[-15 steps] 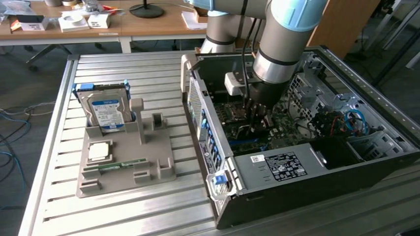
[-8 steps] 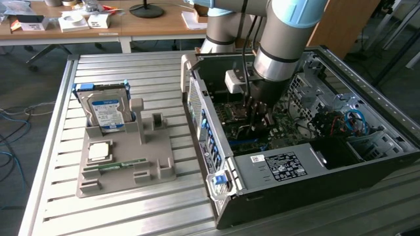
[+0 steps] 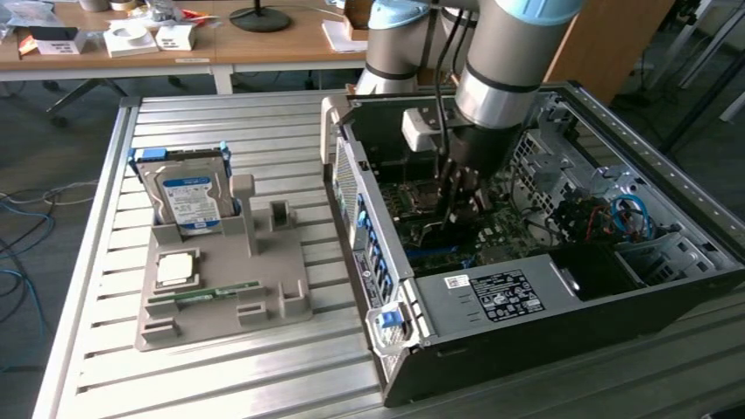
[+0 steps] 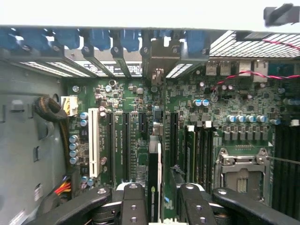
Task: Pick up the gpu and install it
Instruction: 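Insert the gpu into the slot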
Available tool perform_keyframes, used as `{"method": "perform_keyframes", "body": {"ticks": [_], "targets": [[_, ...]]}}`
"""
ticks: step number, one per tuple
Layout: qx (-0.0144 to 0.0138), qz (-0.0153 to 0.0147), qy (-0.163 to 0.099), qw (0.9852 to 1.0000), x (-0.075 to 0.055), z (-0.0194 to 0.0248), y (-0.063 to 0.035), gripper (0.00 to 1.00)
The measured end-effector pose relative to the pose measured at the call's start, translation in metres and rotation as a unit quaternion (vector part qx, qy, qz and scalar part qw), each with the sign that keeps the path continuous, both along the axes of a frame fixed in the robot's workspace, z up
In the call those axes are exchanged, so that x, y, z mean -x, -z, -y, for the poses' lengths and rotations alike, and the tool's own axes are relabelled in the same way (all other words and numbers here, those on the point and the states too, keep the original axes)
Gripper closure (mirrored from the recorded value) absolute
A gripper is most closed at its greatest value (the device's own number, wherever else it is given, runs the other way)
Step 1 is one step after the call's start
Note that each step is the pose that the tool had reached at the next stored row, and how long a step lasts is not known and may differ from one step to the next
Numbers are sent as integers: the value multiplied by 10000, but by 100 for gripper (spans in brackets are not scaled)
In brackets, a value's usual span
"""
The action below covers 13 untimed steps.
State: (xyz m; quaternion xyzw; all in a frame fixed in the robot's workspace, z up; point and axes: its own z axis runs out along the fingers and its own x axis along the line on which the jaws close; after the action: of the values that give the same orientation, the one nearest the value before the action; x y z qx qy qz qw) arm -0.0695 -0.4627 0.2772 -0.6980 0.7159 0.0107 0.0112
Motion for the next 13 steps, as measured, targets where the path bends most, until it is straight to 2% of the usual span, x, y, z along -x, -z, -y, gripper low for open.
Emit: {"method": "perform_keyframes", "body": {"ticks": [5,6,8,10,13], "targets": [[0,0,0,10000,0,0,-158,66],[0,0,0,10000,0,0,-229,66],[0,0,0,10000,-6,0,-469,66],[0,0,0,10000,-7,0,-511,66],[-1,1,0,10000,-8,0,-520,66]]}}
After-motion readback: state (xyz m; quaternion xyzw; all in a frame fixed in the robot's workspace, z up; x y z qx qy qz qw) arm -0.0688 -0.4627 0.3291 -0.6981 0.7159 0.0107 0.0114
